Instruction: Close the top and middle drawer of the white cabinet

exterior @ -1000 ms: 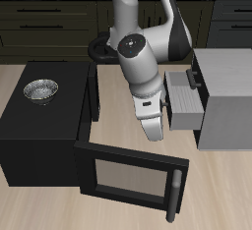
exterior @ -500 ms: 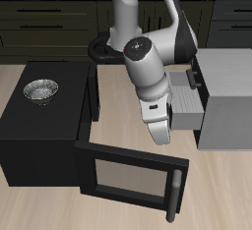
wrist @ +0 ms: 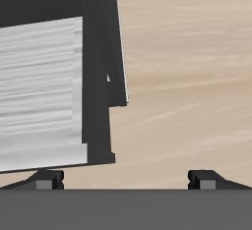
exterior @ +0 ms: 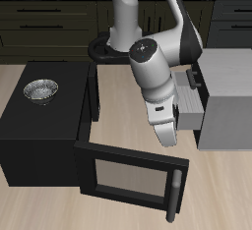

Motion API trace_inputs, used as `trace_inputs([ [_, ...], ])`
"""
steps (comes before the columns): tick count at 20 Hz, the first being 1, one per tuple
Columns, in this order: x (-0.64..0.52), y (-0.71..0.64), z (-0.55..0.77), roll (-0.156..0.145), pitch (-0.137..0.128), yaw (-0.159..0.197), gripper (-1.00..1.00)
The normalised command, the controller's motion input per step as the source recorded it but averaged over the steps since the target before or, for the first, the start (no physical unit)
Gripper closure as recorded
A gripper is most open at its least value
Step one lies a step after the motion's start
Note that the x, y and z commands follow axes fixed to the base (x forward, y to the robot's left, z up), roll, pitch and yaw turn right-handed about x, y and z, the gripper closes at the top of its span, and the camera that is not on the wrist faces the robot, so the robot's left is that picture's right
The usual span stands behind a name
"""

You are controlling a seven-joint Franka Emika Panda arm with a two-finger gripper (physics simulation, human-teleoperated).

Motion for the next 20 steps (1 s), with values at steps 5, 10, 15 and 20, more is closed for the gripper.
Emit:
trace_inputs([
  [5, 0.03, 0.23, -0.05, 0.028, -0.007, -0.002, -1.00],
  [10, 0.05, 0.17, -0.02, 0.016, -0.004, -0.011, -1.00],
  [15, 0.04, 0.18, -0.06, 0.022, -0.001, -0.009, -1.00],
  [20, 0.08, 0.20, 0.00, 0.022, -0.019, -0.007, -1.00],
])
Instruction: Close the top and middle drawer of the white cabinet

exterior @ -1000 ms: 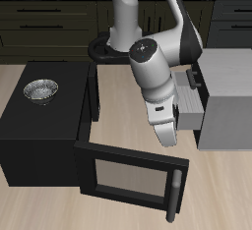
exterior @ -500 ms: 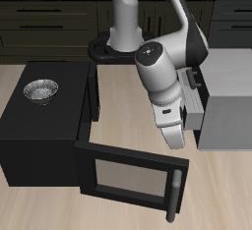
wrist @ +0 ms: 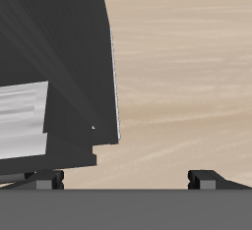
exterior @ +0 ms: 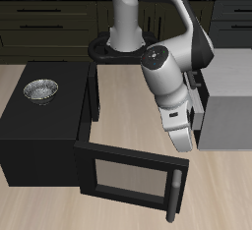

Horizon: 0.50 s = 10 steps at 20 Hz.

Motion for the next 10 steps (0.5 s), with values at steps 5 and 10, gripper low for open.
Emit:
trace_inputs([
  [5, 0.03, 0.32, 0.02, 0.042, -0.046, 0.015, -1.00],
  [10, -0.01, 0.39, -0.01, 0.056, -0.040, 0.023, -1.00],
])
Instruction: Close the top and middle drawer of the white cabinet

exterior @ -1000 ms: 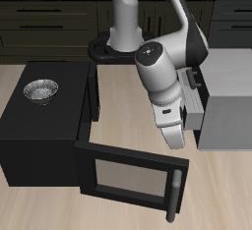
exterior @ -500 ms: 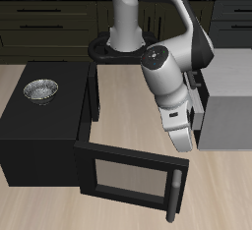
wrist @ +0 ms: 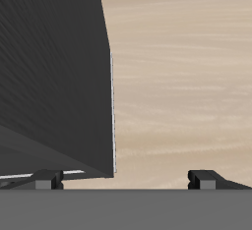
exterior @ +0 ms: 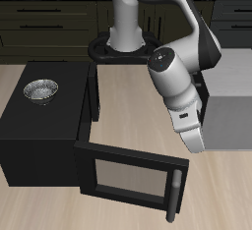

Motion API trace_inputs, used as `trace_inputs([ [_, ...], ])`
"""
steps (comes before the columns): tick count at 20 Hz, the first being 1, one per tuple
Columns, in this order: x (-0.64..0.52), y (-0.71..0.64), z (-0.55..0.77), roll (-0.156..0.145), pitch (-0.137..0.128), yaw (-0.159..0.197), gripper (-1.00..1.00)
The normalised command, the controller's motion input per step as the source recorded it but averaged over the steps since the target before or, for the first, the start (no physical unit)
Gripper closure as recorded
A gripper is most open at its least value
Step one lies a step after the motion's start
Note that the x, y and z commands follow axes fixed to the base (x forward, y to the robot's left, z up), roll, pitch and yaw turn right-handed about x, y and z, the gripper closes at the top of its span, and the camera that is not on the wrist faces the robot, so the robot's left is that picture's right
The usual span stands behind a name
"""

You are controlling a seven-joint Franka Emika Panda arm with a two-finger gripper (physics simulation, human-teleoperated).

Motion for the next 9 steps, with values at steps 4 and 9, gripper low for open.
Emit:
trace_inputs([
  [4, -0.01, 0.33, 0.01, 0.052, -0.056, 0.009, -1.00],
  [9, -0.04, 0.19, -0.02, 0.036, -0.005, 0.008, -1.00],
])
